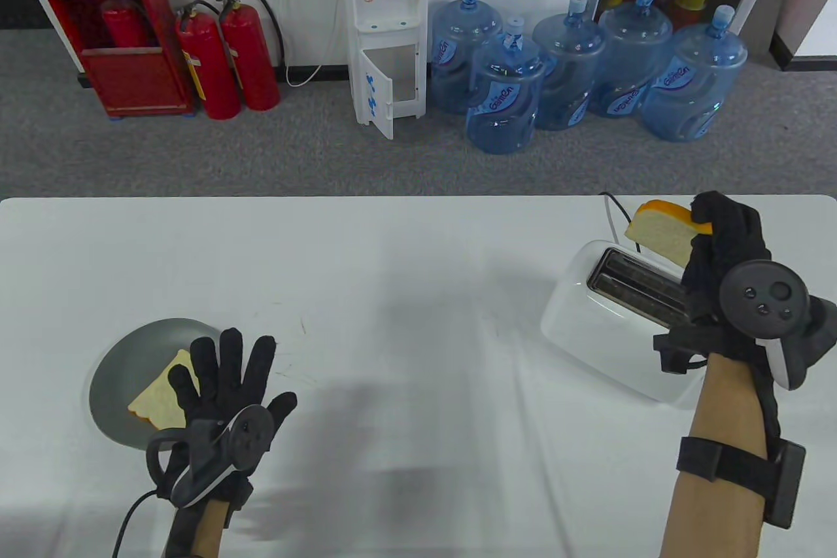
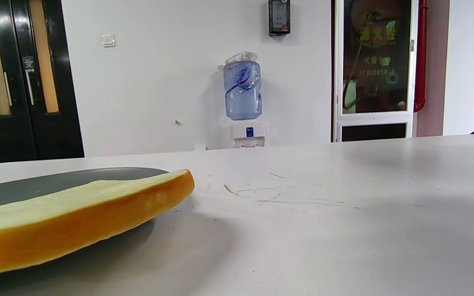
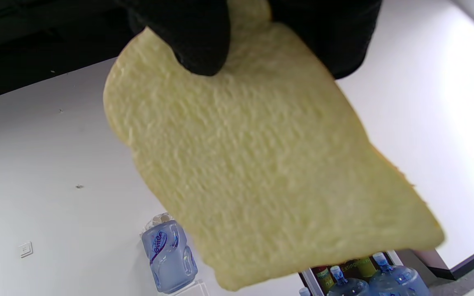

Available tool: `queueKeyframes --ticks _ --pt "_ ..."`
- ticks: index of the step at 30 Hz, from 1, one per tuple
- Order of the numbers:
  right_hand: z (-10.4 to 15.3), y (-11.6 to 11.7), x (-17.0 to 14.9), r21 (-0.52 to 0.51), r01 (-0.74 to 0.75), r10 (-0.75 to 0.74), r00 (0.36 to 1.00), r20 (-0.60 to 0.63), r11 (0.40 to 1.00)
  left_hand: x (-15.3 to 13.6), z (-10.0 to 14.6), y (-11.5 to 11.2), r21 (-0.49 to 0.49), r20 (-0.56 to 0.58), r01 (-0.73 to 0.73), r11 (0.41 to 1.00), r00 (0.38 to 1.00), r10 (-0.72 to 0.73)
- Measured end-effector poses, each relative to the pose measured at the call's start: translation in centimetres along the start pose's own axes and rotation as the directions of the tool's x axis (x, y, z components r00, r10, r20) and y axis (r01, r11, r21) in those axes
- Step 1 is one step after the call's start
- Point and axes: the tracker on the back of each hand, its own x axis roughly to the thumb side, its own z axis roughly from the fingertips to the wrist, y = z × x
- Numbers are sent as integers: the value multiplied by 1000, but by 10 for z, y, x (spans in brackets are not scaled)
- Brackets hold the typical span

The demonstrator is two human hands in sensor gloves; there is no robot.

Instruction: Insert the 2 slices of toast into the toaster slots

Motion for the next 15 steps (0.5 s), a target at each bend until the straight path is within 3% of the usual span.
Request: queueKeyframes --ticks 9,15 --pt "1 13 -21 19 108 -107 992 -62 994 1 0 0 -2 2 0 1000 1000 0" --pt "2 19 -30 34 103 -100 992 -73 994 1 0 0 -1 3 3 1000 1000 -3"
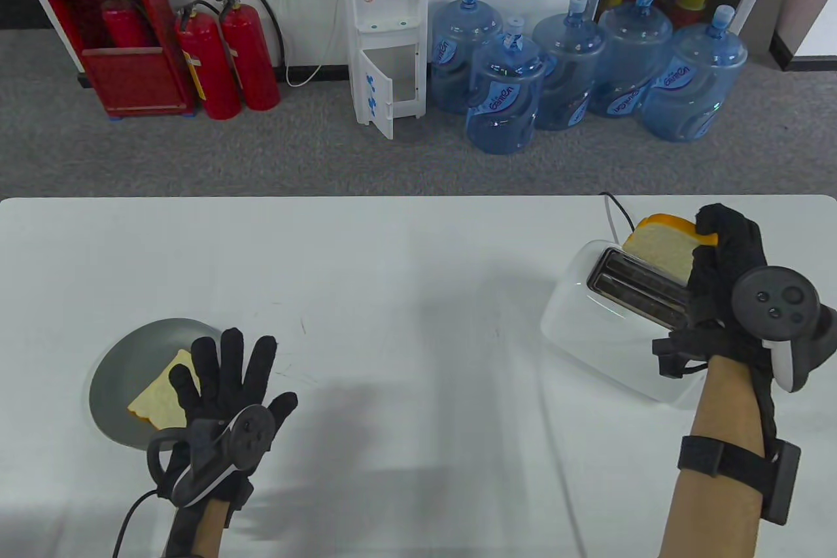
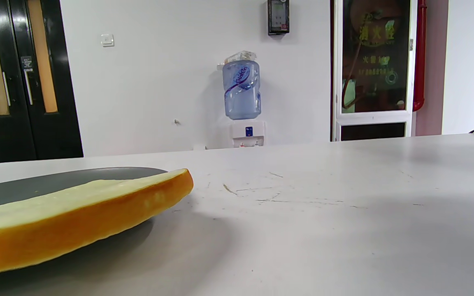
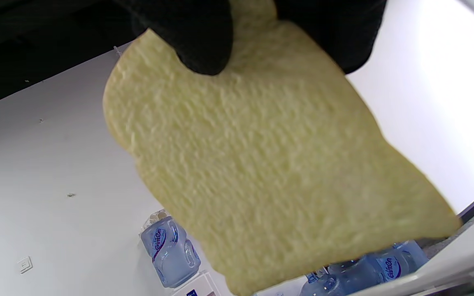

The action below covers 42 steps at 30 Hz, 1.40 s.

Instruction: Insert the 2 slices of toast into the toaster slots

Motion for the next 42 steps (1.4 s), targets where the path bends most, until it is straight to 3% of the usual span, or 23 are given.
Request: queueKeyframes --ticks 42 --pt "6 38 -29 122 -6 13 998 -62 993 -1 -2 -3 -20 -6 10 1000 1000 -10"
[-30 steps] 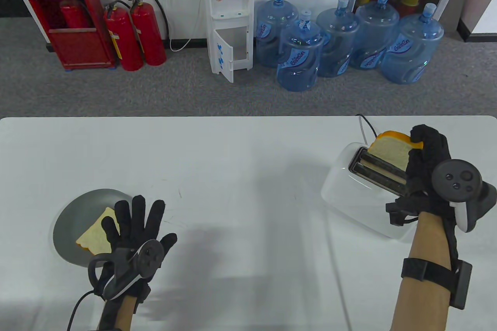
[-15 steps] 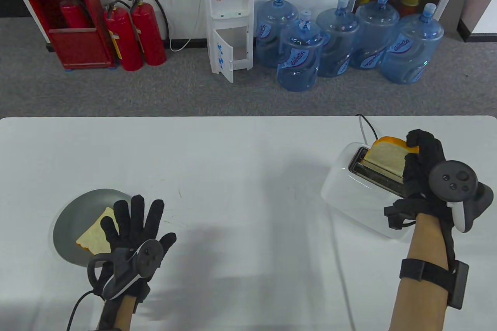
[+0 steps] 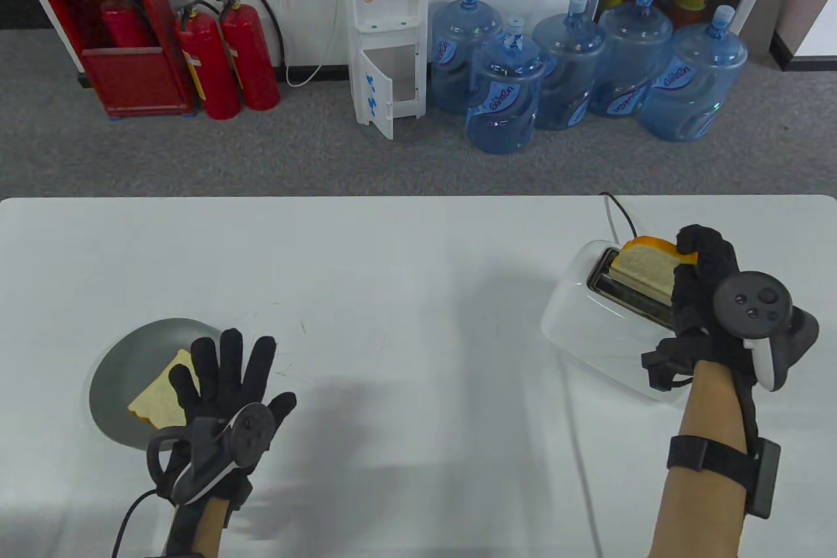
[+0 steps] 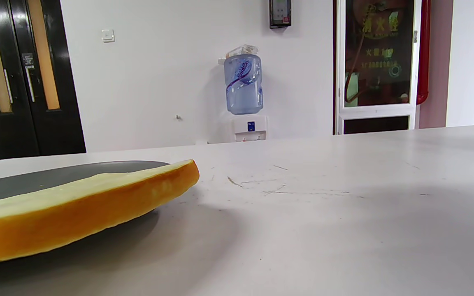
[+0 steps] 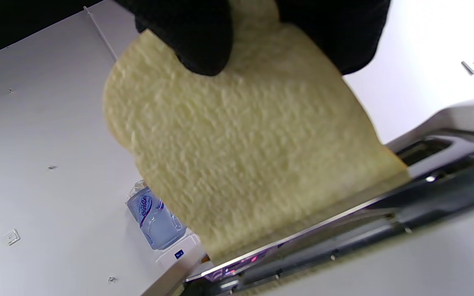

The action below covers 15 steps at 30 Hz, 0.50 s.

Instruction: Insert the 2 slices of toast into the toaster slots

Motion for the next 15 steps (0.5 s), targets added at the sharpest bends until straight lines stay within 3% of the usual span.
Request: queueKeyframes --ticks 15 --pt "-1 9 -9 81 -28 32 998 -49 996 0 0 0 -5 1 4 1000 1000 -4"
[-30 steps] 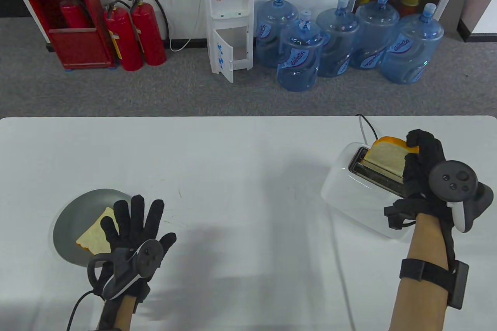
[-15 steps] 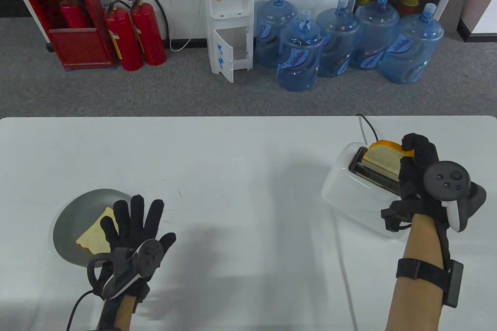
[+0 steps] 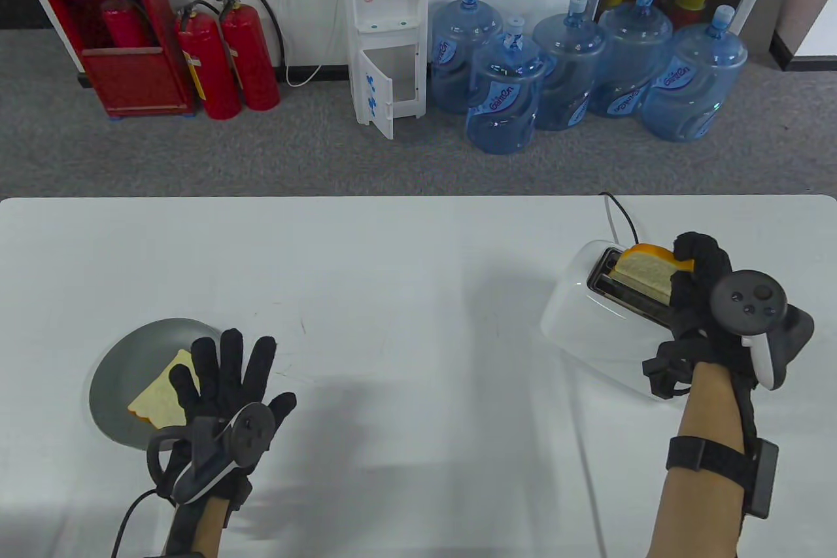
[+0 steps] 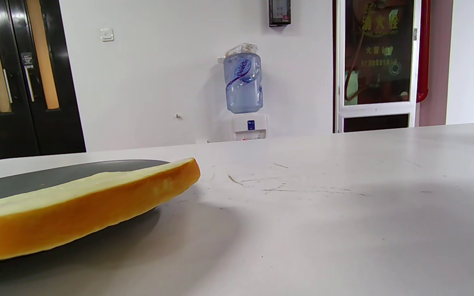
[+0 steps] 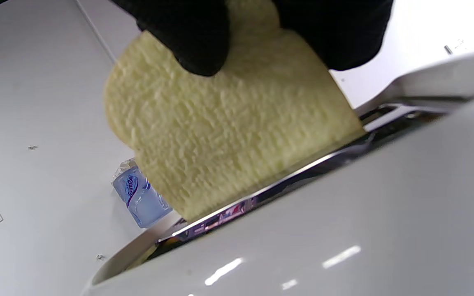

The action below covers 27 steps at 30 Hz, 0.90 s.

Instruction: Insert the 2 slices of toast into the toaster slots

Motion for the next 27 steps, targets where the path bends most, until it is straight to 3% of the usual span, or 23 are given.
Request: queueKeyframes --ticks 27 --pt "0 8 -3 96 -105 109 994 -33 990 0 0 -1 -1 0 0 1000 1000 0"
